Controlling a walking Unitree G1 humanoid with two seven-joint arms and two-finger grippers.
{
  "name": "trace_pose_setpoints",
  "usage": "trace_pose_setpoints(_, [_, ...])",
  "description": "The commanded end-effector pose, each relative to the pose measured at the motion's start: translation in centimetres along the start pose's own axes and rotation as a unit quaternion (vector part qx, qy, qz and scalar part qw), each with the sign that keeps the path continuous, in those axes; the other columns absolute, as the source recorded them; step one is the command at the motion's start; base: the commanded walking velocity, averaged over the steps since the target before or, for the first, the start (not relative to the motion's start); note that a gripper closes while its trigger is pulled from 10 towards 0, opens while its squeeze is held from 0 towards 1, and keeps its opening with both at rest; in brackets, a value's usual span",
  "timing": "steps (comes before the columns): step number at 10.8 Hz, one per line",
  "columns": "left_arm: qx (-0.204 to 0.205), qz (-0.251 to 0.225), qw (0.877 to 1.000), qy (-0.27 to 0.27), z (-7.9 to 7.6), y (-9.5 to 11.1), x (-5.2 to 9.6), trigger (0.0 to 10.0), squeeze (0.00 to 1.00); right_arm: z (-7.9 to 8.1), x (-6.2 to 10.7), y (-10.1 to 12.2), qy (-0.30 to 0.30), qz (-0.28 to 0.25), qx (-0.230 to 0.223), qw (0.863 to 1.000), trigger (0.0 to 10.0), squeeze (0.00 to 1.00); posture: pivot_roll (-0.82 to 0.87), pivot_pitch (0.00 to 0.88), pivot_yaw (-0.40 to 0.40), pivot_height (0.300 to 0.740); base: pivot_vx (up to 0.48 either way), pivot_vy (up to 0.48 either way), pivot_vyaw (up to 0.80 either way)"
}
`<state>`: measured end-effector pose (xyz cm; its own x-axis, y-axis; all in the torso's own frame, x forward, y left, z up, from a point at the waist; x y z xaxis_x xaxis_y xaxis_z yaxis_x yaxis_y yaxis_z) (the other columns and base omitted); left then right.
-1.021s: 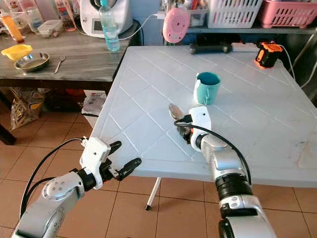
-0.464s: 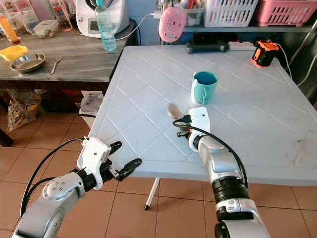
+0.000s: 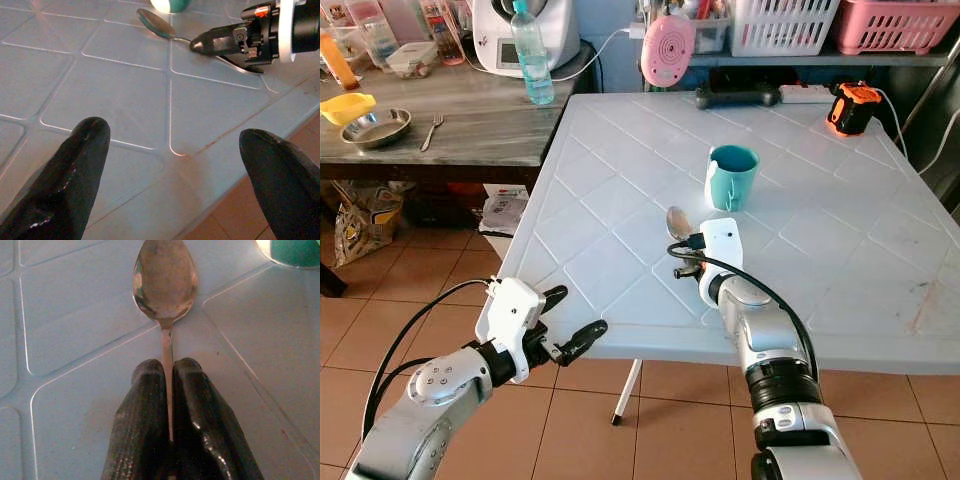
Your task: Setting the table
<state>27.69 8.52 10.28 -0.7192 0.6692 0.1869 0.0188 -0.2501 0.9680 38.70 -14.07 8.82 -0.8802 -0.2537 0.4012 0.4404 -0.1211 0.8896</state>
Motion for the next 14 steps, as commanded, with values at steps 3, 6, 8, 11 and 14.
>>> trace_pose_setpoints(3, [0.0, 0.002, 1.0, -0.006, -0.1, 0.0, 0.0, 10.0, 0.0, -0.2, 0.0, -5.4, -0.028, 0.087, -0.035, 0.995, 0.0, 0.0, 0.04, 0.087, 0.064, 0.74, 0.0, 0.0, 0.0])
trace_pose_setpoints(6, [-0.001, 0.001, 1.0, -0.006, 0.0, 0.0, -0.1, 10.0, 0.0, 0.7, 0.1, -3.8, -0.048, 0.046, -0.088, 0.994, 0.0, 0.0, 0.04, 0.08, 0.066, 0.74, 0.0, 0.0, 0.0])
trace_pose_setpoints(8, [-0.008, -0.004, 1.0, 0.004, 0.3, 0.1, -0.1, 10.0, 0.0, 1.8, 0.3, -1.1, -0.036, -0.007, -0.11, 0.993, 0.0, 0.0, 0.04, 0.074, 0.065, 0.74, 0.0, 0.0, 0.0])
trace_pose_setpoints(11, [-0.009, -0.007, 1.0, 0.013, 0.6, 0.2, -0.2, 10.0, 0.0, 3.6, 0.9, 1.8, -0.016, -0.048, -0.09, 0.995, 0.0, 0.0, 0.03, 0.069, 0.062, 0.74, 0.0, 0.0, 0.0])
trace_pose_setpoints(14, [-0.012, -0.01, 1.0, 0.015, 0.7, 0.3, -0.3, 10.0, 0.0, 4.2, 1.5, 3.6, -0.009, -0.074, -0.068, 0.995, 0.0, 0.0, 0.03, 0.065, 0.063, 0.74, 0.0, 0.0, 0.0])
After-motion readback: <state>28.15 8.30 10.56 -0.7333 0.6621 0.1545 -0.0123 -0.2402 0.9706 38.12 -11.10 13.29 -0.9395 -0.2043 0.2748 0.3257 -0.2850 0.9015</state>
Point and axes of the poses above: a point about 5 cm out from each wrist's last joint towards the gripper, its own x axis pointing back from the gripper into the wrist, its own y axis along the axis of the wrist's last joint, z = x × y, the point moved 4 cm from there along -x, pointing out of the wrist towards the gripper, and after that the axes turned 12 degrees about -x, right-handed, at the moved point
